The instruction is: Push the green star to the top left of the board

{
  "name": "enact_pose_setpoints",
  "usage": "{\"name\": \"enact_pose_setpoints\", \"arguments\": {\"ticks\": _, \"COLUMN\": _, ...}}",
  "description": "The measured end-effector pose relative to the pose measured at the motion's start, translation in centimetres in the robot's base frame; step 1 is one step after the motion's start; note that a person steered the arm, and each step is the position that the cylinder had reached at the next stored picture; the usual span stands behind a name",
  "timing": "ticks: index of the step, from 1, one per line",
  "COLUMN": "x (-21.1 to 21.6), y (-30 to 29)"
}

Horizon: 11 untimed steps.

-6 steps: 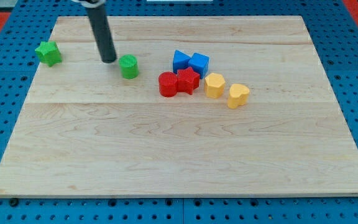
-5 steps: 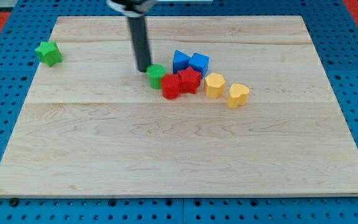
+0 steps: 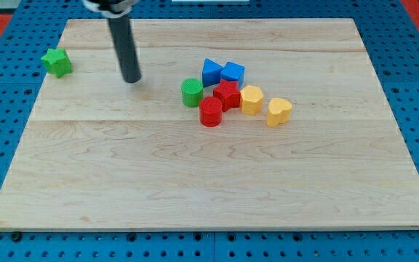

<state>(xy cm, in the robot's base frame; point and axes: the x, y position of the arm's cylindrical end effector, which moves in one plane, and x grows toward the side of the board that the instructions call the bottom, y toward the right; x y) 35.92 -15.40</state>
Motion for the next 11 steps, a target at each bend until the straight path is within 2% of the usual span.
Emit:
{"name": "enact_pose_setpoints", "arguments": {"ticks": 2, "x": 1.4, "y": -12.4}}
{"name": "enact_pose_setpoints", "arguments": {"ticks": 3, "x": 1.3, "y": -14.2}}
{"name": "enact_pose_setpoints", "arguments": {"ticks": 10, "x": -0.6, "y": -15.1}}
{"name": "enact_pose_setpoints", "arguments": {"ticks": 11, "x": -2.5, "y": -13.0}}
